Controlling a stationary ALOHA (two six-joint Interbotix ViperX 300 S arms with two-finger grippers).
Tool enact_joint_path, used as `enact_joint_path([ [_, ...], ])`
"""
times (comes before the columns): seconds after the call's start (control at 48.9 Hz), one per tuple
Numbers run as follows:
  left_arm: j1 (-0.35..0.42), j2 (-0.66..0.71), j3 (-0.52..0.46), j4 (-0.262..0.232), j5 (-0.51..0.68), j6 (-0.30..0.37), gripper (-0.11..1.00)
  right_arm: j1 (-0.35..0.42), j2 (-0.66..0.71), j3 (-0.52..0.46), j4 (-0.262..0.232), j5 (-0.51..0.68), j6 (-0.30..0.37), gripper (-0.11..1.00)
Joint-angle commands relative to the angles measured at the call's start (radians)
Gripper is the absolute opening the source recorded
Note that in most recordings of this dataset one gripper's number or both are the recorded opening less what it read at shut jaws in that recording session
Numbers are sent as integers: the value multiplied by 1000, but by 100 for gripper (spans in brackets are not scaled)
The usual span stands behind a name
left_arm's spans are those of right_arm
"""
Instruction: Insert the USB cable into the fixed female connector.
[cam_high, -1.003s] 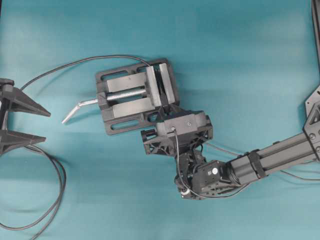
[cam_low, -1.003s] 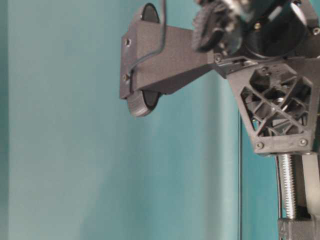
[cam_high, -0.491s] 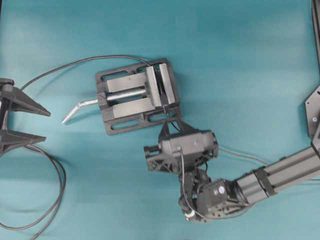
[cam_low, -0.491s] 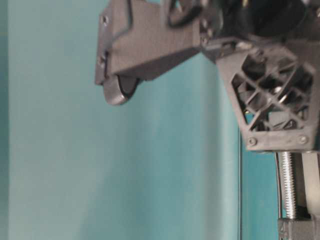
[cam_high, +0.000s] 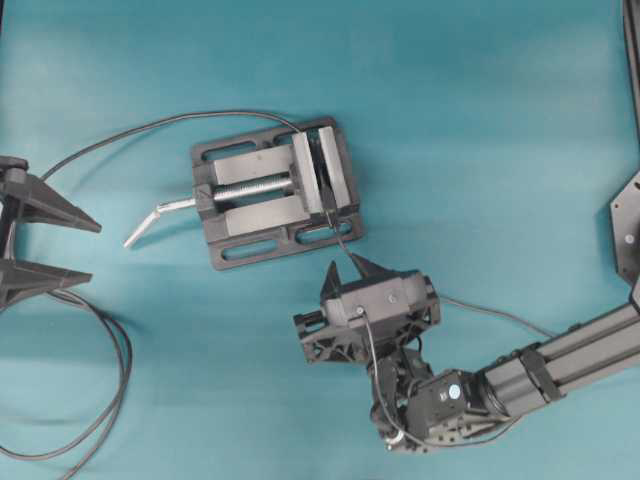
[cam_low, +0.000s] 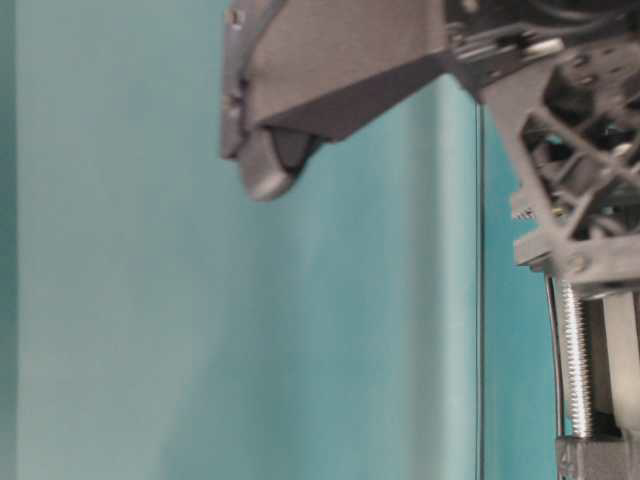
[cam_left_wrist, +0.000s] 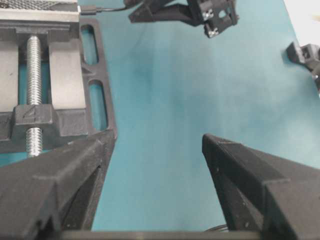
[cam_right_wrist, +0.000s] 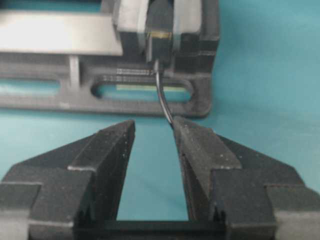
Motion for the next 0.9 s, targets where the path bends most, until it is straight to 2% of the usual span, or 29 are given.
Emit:
enact_joint_path([
  [0.0, 2, 5, -2, -3, -6, -9, 86, 2, -57, 8, 0, 31, -6, 43],
  [0.634, 3, 3, -2, -2, -11, -9, 86, 20, -130, 75, -3, 31, -80, 45],
  [0.778, 2, 3, -2, -3, -8, -9, 86, 25, -152, 109, -5, 63, -80, 50],
  [0.88, 2, 5, -2, -3, -8, -11, 86, 26, -183, 149, -8, 123, -78, 58],
])
